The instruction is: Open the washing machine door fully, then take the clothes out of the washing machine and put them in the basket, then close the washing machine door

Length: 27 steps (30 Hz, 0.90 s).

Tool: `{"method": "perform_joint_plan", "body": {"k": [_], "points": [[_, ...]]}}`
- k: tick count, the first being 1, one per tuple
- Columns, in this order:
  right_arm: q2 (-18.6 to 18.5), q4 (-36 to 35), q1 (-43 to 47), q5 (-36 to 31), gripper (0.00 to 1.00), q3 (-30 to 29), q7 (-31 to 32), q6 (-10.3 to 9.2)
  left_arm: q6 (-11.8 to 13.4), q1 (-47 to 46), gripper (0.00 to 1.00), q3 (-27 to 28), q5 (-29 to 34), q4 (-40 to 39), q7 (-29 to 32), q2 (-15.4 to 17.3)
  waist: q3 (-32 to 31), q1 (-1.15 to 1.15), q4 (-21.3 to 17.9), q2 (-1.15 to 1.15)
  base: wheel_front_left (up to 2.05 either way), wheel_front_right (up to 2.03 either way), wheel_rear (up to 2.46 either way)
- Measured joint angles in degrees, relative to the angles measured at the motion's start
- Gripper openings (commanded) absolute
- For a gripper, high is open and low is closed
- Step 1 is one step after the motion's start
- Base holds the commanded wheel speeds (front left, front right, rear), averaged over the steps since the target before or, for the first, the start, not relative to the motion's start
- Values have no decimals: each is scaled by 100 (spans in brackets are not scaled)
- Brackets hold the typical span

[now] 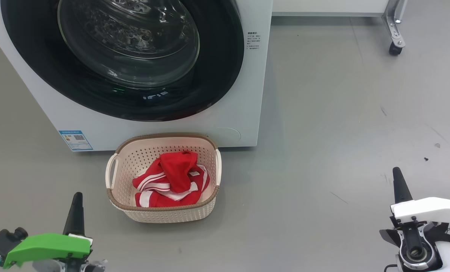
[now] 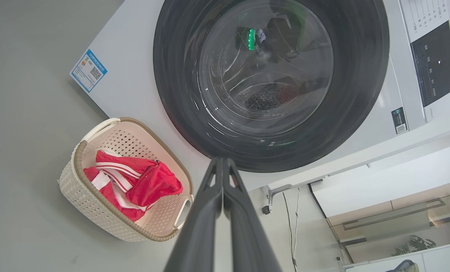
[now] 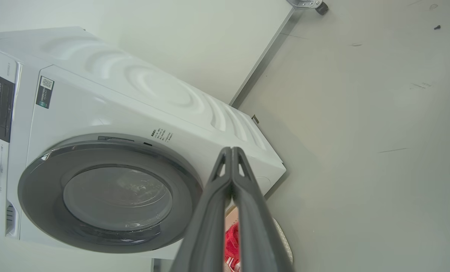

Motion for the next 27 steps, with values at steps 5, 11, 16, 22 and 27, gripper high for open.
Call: {"method": "perform_joint_plan", "body": {"k": [5, 11, 16, 22, 27], "points": [[7, -1, 1, 369, 0, -75, 110, 10, 0, -1, 0, 52, -331, 13, 88, 1, -29, 0, -7, 0, 0, 0, 0], [13, -3, 1, 824, 0, -131, 213, 43, 0, -4, 0, 93, -768, 20, 190, 2, -64, 0, -14, 0, 0, 0, 0], [18, -3, 1, 1199, 0, -182, 311, 46, 0, -7, 0, 120, -1089, 35, 293, 3, -94, 0, -21, 0, 0, 0, 0], [20, -5, 2, 1641, 0, -266, 444, 49, 0, -10, 0, 153, -1535, 52, 432, 5, -129, 0, -29, 0, 0, 0, 0], [22, -7, 2, 2012, 0, -312, 532, 51, 0, -13, 0, 200, -1863, 66, 493, 5, -158, 0, -36, 0, 0, 0, 0]]}}
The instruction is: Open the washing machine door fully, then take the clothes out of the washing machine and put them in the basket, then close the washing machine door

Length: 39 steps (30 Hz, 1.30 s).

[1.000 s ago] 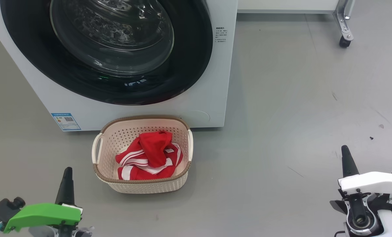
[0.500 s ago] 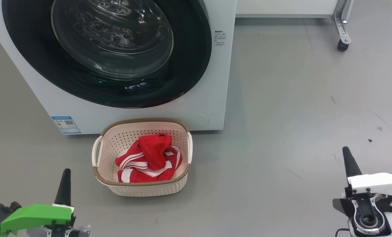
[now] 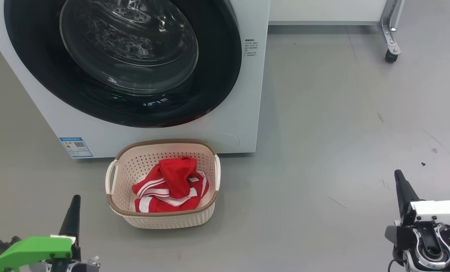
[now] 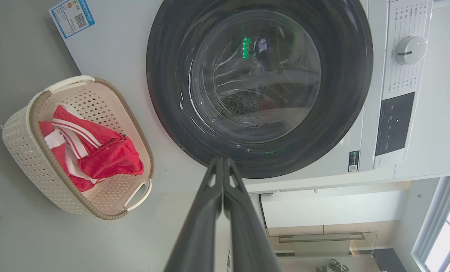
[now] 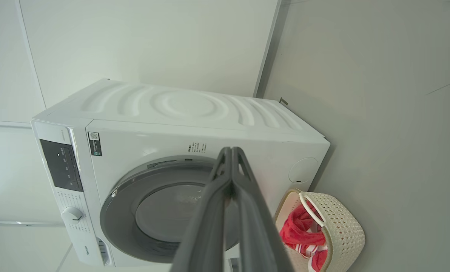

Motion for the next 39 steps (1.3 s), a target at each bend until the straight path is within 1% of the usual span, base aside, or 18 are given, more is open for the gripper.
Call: {"method": "perform_joint_plan", "body": {"k": [6, 9, 39], "points": [[2, -1, 0, 431, 0, -63, 126, 16, 0, -4, 0, 63, -424, 14, 127, 2, -35, 0, -8, 0, 0, 0, 0], [3, -4, 1, 605, 0, -98, 148, 44, 0, -7, 0, 73, -526, 16, 169, 3, -45, 0, -10, 0, 0, 0, 0], [4, -23, 2, 630, 0, -102, 147, 44, 0, -23, 0, 80, -526, 19, 174, 3, -44, 0, -10, 0, 0, 0, 0]]}}
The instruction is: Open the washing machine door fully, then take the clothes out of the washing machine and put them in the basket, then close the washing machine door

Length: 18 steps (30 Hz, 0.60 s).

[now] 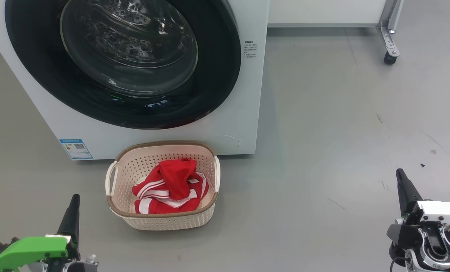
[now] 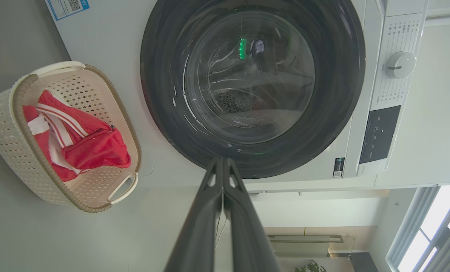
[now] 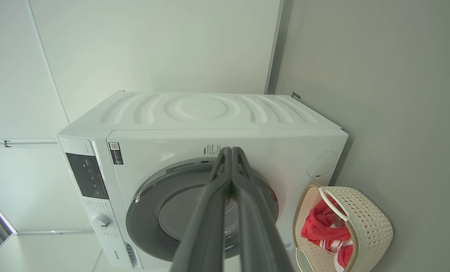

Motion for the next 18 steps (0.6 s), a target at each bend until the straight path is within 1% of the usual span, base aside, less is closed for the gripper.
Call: {"method": "perform_joint_plan", "body": {"k": [18], "points": [[0, -5, 1, 0, 0, 2, 0, 0, 0, -1, 0, 3, 0, 0, 0, 0, 0, 0, 0, 0, 0, 0, 0]]}}
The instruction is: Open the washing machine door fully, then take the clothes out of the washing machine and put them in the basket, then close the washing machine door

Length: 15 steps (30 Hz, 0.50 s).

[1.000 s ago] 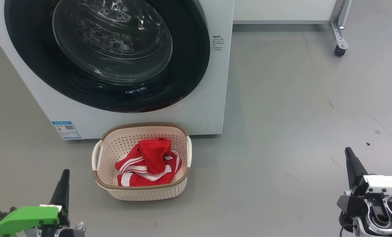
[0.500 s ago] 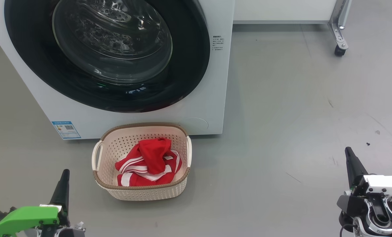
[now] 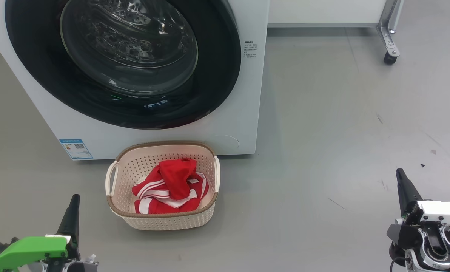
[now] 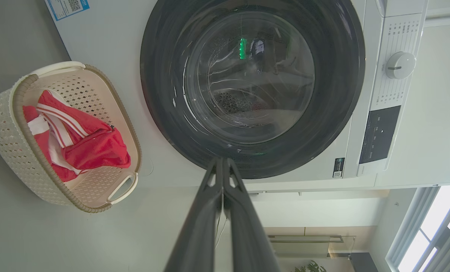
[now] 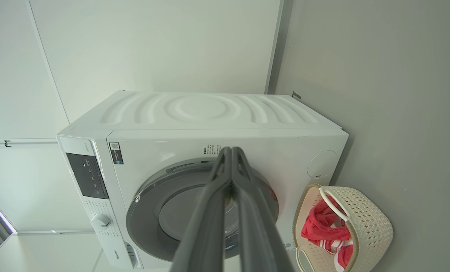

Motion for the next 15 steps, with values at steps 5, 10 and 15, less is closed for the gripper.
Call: {"method": "perform_joint_plan", "body": {"k": [5, 10, 15], "points": [[0, -1, 0, 0, 0, 0, 0, 0, 0, 0, 0, 1, 0, -1, 0, 0, 0, 0, 0, 0, 0, 0, 0], [0, -2, 1, 0, 0, 2, 0, 0, 0, 0, 0, 2, 0, -1, 0, 0, 0, 0, 0, 0, 0, 0, 0], [0, -4, 1, 0, 0, 4, 0, 0, 0, 0, 0, 3, 0, -1, 0, 0, 0, 0, 0, 0, 0, 0, 0]]}}
